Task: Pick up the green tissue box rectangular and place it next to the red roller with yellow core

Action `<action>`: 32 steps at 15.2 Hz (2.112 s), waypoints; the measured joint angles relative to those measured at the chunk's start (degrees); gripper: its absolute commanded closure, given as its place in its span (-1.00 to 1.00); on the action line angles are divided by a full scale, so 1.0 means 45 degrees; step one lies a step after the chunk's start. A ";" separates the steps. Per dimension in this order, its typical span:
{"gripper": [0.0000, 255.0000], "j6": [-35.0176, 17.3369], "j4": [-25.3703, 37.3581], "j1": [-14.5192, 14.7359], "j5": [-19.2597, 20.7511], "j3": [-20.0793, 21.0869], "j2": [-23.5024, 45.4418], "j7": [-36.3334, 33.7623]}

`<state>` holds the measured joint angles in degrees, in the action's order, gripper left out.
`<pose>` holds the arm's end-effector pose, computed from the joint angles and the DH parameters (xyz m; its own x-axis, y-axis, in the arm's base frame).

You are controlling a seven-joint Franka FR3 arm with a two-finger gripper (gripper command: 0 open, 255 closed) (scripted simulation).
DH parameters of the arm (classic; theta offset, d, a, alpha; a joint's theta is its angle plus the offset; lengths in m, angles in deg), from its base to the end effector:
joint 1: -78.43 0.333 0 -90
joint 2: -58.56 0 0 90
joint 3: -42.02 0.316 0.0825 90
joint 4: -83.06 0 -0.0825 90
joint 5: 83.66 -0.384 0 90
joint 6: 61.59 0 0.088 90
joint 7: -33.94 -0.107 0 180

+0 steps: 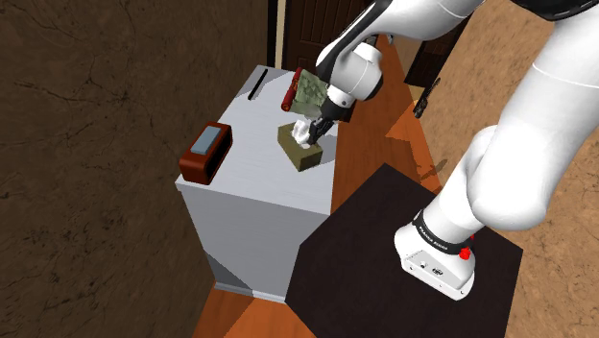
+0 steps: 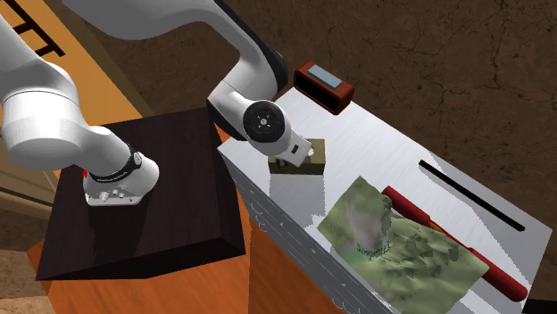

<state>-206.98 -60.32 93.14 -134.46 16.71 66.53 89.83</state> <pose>0.4459 -0.0974 0.2262 0.9853 -0.0016 0.1707 0.0606 -0.9315 -0.3586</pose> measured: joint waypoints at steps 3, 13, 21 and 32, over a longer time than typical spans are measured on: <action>1.00 0.0062 -0.0038 0.0064 0.0248 -0.0023 -0.0150 -0.0269; 1.00 0.0822 -0.0291 0.0096 0.2910 -0.0383 -0.2079 -0.2618; 1.00 0.1698 -0.0181 -0.0142 0.4627 -0.0312 -0.3413 -0.4233; 1.00 0.3302 0.0483 -0.0554 0.6237 -0.0007 -0.4839 -0.5935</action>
<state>-192.12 -58.15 90.65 -106.39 16.68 44.75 63.12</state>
